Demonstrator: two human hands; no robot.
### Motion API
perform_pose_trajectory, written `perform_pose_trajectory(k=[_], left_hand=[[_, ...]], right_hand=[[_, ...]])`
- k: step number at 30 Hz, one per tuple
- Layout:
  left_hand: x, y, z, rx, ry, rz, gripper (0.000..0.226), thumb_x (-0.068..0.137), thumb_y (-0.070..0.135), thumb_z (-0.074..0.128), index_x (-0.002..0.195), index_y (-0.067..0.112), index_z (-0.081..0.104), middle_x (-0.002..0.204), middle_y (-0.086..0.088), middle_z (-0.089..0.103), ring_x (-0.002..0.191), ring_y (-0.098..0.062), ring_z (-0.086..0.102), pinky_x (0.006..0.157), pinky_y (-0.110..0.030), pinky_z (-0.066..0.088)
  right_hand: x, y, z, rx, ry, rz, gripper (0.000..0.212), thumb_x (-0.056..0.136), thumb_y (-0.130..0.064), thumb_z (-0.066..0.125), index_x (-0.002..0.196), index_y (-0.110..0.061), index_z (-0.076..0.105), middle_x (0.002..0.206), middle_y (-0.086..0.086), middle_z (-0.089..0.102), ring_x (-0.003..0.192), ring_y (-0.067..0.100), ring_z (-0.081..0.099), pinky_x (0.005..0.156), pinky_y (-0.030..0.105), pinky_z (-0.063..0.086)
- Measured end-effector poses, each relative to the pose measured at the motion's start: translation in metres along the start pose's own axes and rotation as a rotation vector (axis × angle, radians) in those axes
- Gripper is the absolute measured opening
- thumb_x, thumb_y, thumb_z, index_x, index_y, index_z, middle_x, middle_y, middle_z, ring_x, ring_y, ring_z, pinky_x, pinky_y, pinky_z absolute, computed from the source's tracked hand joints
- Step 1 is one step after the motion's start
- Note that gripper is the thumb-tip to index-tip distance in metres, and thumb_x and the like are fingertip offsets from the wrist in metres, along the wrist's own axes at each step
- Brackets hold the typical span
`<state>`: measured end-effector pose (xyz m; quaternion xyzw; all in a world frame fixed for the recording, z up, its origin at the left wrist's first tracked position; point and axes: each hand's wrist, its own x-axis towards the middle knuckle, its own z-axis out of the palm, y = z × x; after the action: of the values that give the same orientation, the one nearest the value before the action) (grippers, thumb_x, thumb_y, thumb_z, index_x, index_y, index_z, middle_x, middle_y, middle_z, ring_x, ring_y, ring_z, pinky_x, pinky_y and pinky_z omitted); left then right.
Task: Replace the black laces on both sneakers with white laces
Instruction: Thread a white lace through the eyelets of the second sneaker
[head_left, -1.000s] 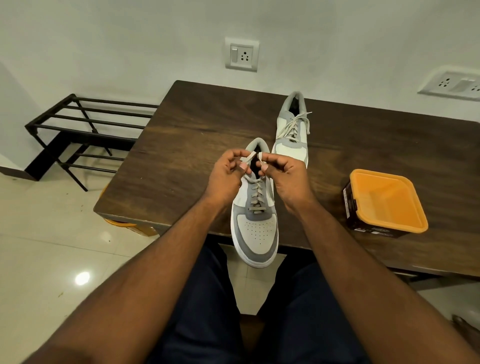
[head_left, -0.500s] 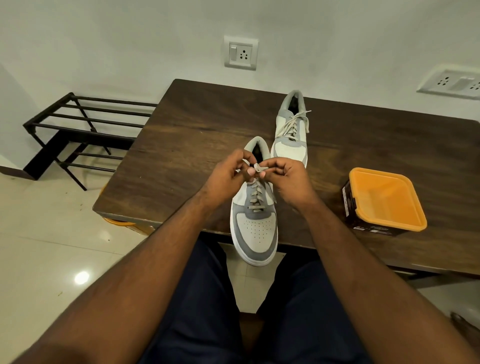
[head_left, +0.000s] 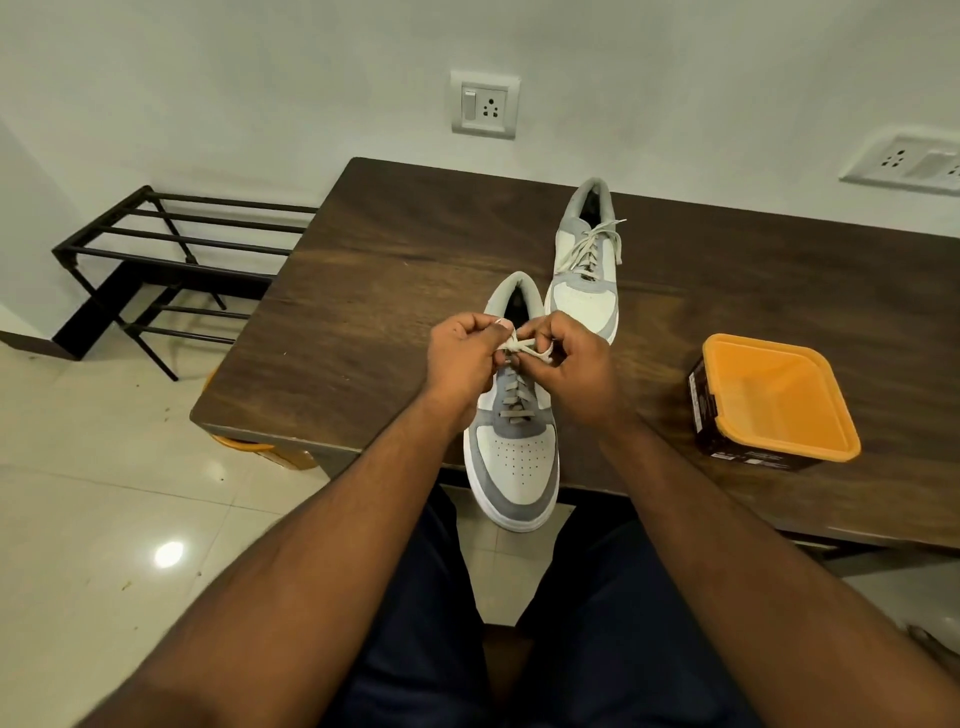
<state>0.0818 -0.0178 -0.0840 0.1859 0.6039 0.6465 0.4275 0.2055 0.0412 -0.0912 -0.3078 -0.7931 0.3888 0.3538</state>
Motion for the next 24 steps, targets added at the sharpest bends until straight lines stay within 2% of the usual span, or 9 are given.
perform_pose_trajectory(k=[3,6,9,11,13,15,18,22,24], left_hand=[[0.000,0.003,0.003,-0.028,-0.009,-0.077,0.006,0.089,0.000,0.060,0.087,0.004,0.065,0.048,-0.002,0.052,0.033,-0.004,0.040,0.034,-0.015,0.028],[-0.002,0.007,0.004,-0.051,0.009,-0.138,0.020,0.089,-0.003,0.058,0.106,0.006,0.060,0.060,-0.007,0.055,0.032,-0.003,0.042,0.032,-0.015,0.028],[0.000,0.005,0.001,0.037,0.022,-0.129,0.027,0.090,0.000,0.059,0.113,0.013,0.055,0.066,-0.007,0.056,0.032,-0.004,0.041,0.034,-0.017,0.029],[0.003,0.002,-0.001,0.148,0.023,-0.044,0.022,0.091,0.004,0.059,0.110,0.016,0.055,0.068,-0.006,0.058,0.036,-0.004,0.043,0.037,-0.020,0.031],[0.007,0.000,-0.003,0.285,0.011,0.100,0.016,0.093,0.007,0.058,0.102,0.019,0.055,0.070,-0.006,0.060,0.045,-0.008,0.048,0.044,-0.023,0.038],[0.009,-0.004,-0.004,0.343,-0.008,0.215,0.015,0.095,0.010,0.056,0.097,0.024,0.054,0.072,-0.009,0.061,0.055,-0.012,0.053,0.052,-0.026,0.044],[0.007,-0.010,-0.006,0.295,-0.035,0.313,0.011,0.097,0.017,0.056,0.091,0.025,0.052,0.076,-0.004,0.060,0.065,-0.012,0.055,0.062,-0.029,0.047],[-0.004,-0.022,-0.007,0.478,-0.048,0.625,0.030,0.088,0.025,0.070,0.069,0.017,0.048,0.084,-0.002,0.047,0.075,0.001,0.046,0.067,-0.012,0.039],[-0.006,-0.028,-0.009,0.593,-0.021,0.709,0.036,0.084,0.024,0.075,0.063,0.015,0.047,0.093,-0.002,0.045,0.084,0.009,0.046,0.068,-0.006,0.038]], right_hand=[[0.001,0.001,-0.001,-0.034,0.022,-0.124,0.030,0.079,0.000,0.072,0.070,-0.008,0.045,0.097,0.003,0.068,0.099,0.006,0.063,0.079,0.024,0.052],[-0.001,0.003,0.000,-0.027,0.056,-0.119,0.029,0.081,0.004,0.068,0.067,-0.007,0.045,0.088,0.008,0.070,0.096,0.001,0.066,0.075,0.024,0.054],[-0.002,0.005,-0.001,-0.079,0.061,-0.101,0.030,0.081,0.000,0.067,0.065,-0.009,0.045,0.074,0.016,0.063,0.078,0.030,0.065,0.062,0.034,0.049],[-0.001,0.002,-0.004,-0.079,0.010,-0.056,0.036,0.078,0.000,0.068,0.062,-0.017,0.040,0.070,0.018,0.059,0.072,0.036,0.060,0.060,0.039,0.046],[0.003,-0.003,-0.004,0.056,-0.076,0.074,0.038,0.076,0.003,0.066,0.061,-0.014,0.037,0.066,0.021,0.054,0.065,0.036,0.055,0.058,0.037,0.046],[0.013,-0.008,-0.007,0.177,-0.174,0.270,0.041,0.074,0.010,0.065,0.058,-0.015,0.036,0.062,0.015,0.047,0.059,0.023,0.048,0.053,0.029,0.044],[0.028,-0.010,-0.012,0.297,-0.282,0.506,0.044,0.072,0.009,0.067,0.055,-0.018,0.037,0.055,0.008,0.045,0.050,0.014,0.041,0.046,0.022,0.030],[0.031,-0.005,-0.014,0.383,-0.264,0.601,0.040,0.079,0.005,0.062,0.056,-0.019,0.040,0.049,0.000,0.044,0.047,0.010,0.038,0.045,0.022,0.026],[0.027,-0.003,-0.013,0.415,-0.258,0.617,0.038,0.080,0.003,0.062,0.056,-0.019,0.042,0.048,-0.002,0.046,0.046,0.008,0.039,0.043,0.021,0.029]])
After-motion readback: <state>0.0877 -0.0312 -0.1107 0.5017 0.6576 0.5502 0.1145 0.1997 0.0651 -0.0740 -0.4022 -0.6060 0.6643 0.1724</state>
